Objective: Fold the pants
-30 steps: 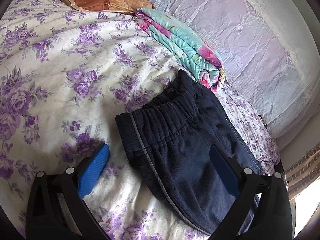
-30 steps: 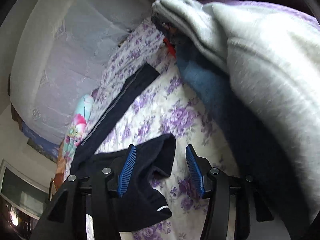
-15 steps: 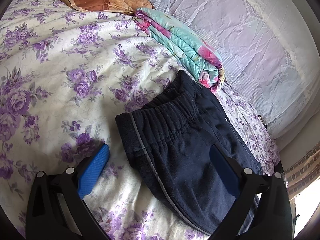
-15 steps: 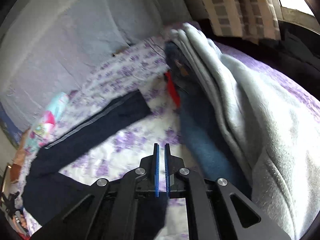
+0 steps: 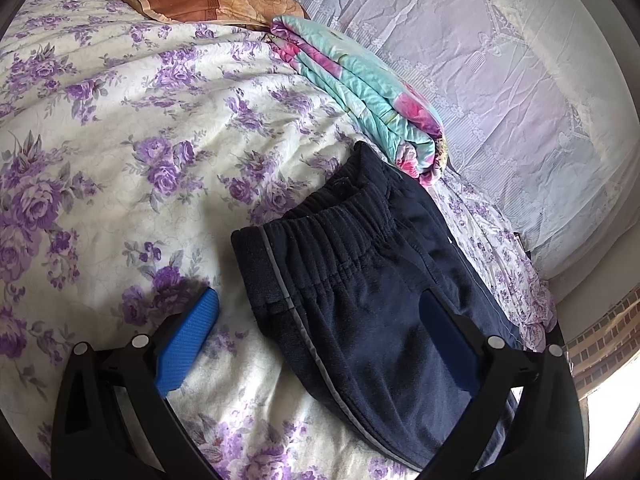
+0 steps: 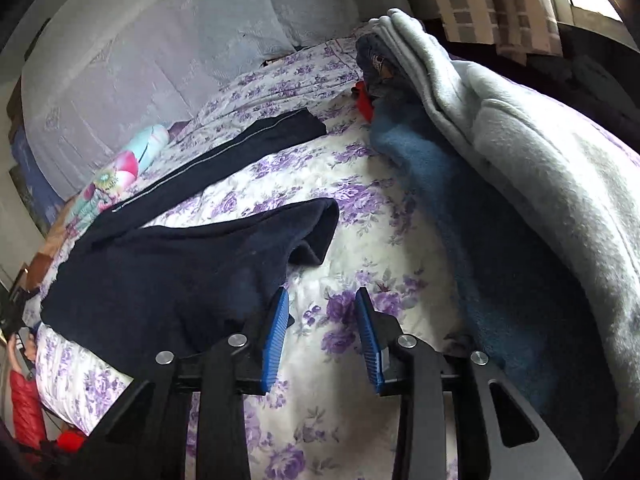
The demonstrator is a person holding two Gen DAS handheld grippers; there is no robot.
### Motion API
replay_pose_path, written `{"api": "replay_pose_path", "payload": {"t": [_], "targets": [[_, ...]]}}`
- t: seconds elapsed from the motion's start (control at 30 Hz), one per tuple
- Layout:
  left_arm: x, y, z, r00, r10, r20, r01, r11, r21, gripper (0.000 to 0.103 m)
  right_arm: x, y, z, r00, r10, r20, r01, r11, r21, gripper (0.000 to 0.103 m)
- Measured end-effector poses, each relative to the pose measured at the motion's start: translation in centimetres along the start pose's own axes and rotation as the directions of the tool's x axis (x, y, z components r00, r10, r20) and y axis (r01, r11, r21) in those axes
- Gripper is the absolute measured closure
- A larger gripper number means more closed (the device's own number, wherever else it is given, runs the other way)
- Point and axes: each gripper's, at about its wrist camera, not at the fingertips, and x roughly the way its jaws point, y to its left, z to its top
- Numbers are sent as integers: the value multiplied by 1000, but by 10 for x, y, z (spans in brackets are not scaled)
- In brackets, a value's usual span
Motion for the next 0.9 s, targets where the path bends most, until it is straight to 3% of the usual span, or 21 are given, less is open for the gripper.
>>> {"api": "replay_pose_path", "payload": {"t": [0.13,0.17,0.27,0.33,0.4,0.63,0.73,0.77,0.83,0.9], "targets": [[1,-1,0,1000,9,-3,-9,1000,5,5,-29,-4,13,992,73,100,-77,996,40,69],[1,-1,0,1000,10,-3,-10,1000,6,5,-32,-7,14,993,89,82,-92,995,42,64],[0,-1,0,1000,-1,3,1,1000,-1,5,-36,-16,2,995,102,12,-102,994,38,61],[0,-1,0,1000,-2,4,2,1000,-3,5,-30,-16,-13,989,143,-37,-141,989,48,61],[1,0,0,1000,2,1,-2,1000,0,5,-15,-15,-22,980,190,-62,-184,979,92,55],[1,-1,0,1000,3,-1,-3,1000,0,5,-19,-35,-16,952,306,-18,-290,919,268,46],[2,-1,0,1000,1,-13,-1,1000,-1,5,-18,-41,-20,925,378,-35,-348,880,323,33],[3,-2,-1,1000,4,-21,-4,1000,2,5,-13,-35,-22,925,375,-54,-341,885,316,32],[5,-6,-1,999,21,-45,-20,1000,20,5,-10,-17,-24,954,293,-68,-270,933,240,30],[6,-10,-3,997,40,-63,-38,999,37,5,-9,-4,-24,965,255,-57,-240,951,197,32]]}}
